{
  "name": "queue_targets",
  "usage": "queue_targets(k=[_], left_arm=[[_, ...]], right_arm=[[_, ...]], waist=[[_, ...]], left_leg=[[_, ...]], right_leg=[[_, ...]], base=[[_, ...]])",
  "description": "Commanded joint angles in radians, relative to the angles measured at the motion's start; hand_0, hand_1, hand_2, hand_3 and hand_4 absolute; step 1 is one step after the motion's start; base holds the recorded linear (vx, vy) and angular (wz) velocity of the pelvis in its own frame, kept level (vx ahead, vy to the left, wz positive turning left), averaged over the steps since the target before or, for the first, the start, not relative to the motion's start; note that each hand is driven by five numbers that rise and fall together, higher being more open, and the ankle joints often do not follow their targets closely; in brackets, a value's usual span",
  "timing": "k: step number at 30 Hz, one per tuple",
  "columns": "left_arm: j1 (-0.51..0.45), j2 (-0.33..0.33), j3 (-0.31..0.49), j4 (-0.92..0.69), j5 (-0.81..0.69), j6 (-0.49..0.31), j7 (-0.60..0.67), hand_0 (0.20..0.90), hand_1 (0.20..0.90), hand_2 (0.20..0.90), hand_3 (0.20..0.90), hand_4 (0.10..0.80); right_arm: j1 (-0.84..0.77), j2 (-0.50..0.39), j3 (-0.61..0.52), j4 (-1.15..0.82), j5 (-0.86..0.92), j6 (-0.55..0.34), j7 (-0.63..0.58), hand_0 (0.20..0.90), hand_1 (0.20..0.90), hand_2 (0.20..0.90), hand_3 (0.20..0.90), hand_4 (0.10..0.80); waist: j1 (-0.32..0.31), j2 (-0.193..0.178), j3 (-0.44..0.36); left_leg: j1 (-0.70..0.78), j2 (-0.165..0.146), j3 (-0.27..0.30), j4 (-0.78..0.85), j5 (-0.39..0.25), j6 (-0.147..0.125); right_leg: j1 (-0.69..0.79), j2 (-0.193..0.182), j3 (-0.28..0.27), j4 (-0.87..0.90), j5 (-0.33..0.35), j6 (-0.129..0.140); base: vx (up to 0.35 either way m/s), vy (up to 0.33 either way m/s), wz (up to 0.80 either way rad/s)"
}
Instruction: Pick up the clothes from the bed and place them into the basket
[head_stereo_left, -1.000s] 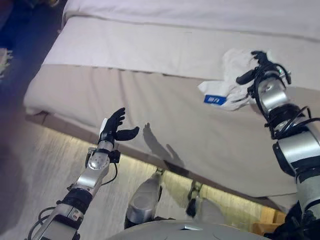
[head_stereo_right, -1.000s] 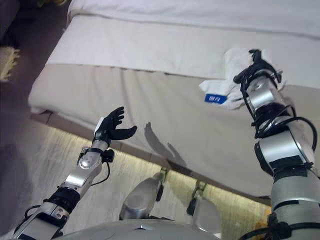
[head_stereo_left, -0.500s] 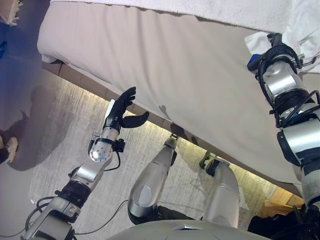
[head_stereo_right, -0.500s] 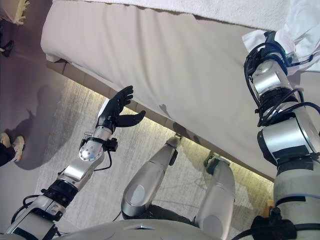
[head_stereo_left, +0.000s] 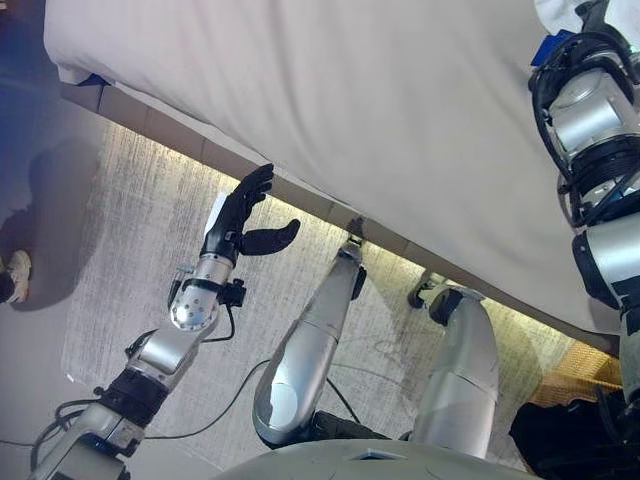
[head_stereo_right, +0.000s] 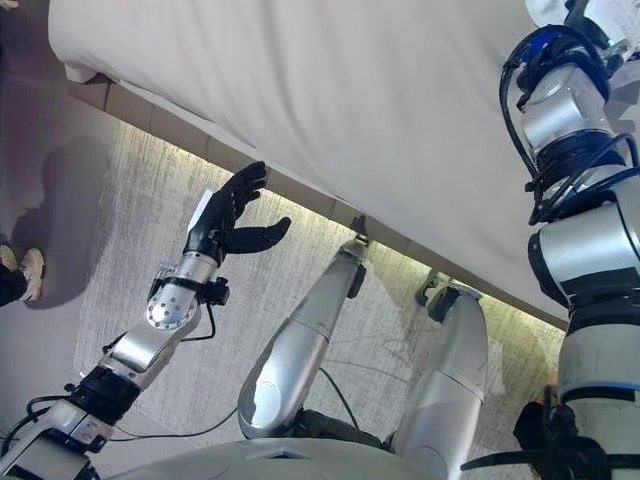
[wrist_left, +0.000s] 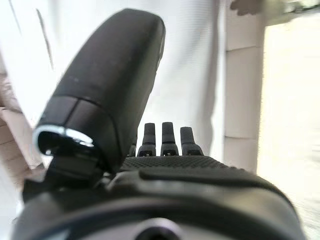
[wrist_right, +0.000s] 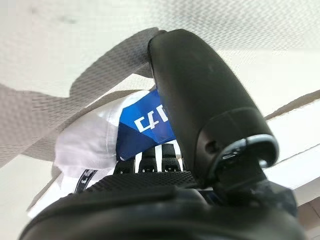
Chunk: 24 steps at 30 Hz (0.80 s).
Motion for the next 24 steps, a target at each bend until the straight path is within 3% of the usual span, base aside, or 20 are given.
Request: queue_targets(k=[1,12,13,20,24], left_arm=[[0.021,0.001,0.083,-0.11,-0.021,-0.11,0.005,0.9,0.9,0.9,0.9,0.8],[0.023,0.009,0.082,-0.085,-0.037,-0.112,0.002,0.9,0.9,0.9,0.9,0.8],[0.011,0.008,0.082,-0.078,-0.037,-0.109,0.004,0.9,0.9,0.9,0.9,0.8],[-0.014,0.001,0.09,-0.059,-0.037,-0.075,0.009,0.9,0.9,0.9,0.9,0.8],[-0.035,-0.007,0.087,-0.041,-0.037,-0.048,0.016,0.9,0.9,0.9,0.9,0.8]], right_arm=[[-0.014,-0.164,0.091,0.024,-0.018,0.052,-0.041,0.3,0.3,0.3,0.2,0.1],[0.04,-0.177,0.044,-0.002,0.009,-0.026,-0.027,0.3,0.3,0.3,0.2,0.1],[0.031,-0.177,0.039,0.002,0.01,-0.033,-0.02,0.3,0.3,0.3,0.2,0.1],[0.051,-0.189,0.0,0.007,0.041,-0.079,0.014,0.3,0.3,0.3,0.2,0.1],[0.073,-0.196,-0.03,0.012,0.069,-0.116,0.052,0.3,0.3,0.3,0.2,0.1]], waist=[[-0.013,0.041,-0.025],[-0.044,-0.006,-0.025],[-0.048,-0.009,-0.025],[-0.067,-0.037,-0.025],[-0.084,-0.062,-0.067]], left_leg=[[0.025,0.0,0.096,0.09,-0.138,0.078],[0.245,0.031,0.105,-0.029,-0.126,0.044],[0.266,0.036,0.102,-0.063,-0.085,0.042],[0.436,0.045,0.089,-0.144,-0.061,0.029],[0.542,0.066,0.09,-0.213,-0.054,0.021]], right_leg=[[0.058,0.072,-0.05,0.023,0.001,0.003],[0.294,0.095,-0.061,-0.143,0.037,0.006],[0.316,0.097,-0.067,-0.186,0.072,-0.003],[0.488,0.108,-0.057,-0.301,0.085,-0.003],[0.594,0.117,-0.048,-0.398,0.104,-0.001]], base=[[0.014,-0.009,-0.08],[0.012,0.019,-0.14],[-0.063,0.061,-0.12],[0.005,0.04,-0.08],[0.036,0.052,-0.08]])
